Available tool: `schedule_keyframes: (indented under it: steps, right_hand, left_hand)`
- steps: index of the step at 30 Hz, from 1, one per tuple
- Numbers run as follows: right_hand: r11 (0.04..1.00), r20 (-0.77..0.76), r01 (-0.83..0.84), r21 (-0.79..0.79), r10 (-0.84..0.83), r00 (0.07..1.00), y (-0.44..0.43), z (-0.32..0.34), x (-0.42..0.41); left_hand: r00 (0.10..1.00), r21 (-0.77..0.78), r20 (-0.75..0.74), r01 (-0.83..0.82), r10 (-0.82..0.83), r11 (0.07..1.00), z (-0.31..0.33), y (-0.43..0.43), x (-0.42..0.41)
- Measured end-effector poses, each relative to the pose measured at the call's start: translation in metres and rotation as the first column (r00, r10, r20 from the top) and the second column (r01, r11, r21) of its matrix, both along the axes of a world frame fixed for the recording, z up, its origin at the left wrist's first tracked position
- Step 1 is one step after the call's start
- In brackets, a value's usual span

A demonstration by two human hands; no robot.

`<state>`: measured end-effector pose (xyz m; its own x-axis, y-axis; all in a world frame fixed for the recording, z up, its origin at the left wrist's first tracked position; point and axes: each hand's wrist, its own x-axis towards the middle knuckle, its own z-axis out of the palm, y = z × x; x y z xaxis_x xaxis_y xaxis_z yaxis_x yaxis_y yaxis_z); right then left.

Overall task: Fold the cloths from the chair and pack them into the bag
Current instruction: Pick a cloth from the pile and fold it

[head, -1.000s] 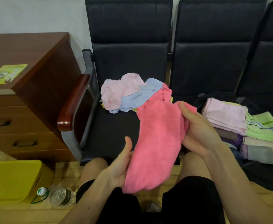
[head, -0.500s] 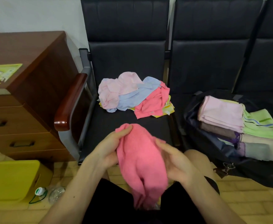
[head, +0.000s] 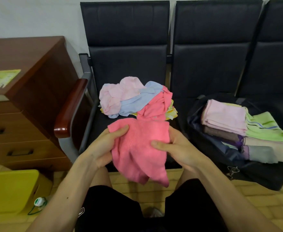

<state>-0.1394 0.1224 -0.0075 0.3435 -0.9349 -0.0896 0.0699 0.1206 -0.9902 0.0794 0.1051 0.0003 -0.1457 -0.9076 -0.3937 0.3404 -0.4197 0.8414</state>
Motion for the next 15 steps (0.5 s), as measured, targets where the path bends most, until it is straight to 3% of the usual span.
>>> schedule_keyframes:
  steps: [4,10,15]
  right_hand:
    - [0.980,-0.124,0.146,-0.132,-0.162,0.979,-0.012,0.021,-0.001]
    - [0.966,-0.145,0.069,-0.248,-0.107,0.984,-0.013,0.042,0.008]
    - [0.911,-0.274,0.258,-0.321,-0.350,0.896,-0.019,0.034,0.014]
  left_hand:
    - [0.988,-0.092,0.137,0.087,-0.074,0.992,0.006,-0.004,0.015]
    - [0.976,-0.024,0.214,0.051,-0.045,0.998,0.016,-0.010,0.027]
    - [0.967,0.006,0.254,-0.028,0.026,1.000,0.021,-0.012,0.026]
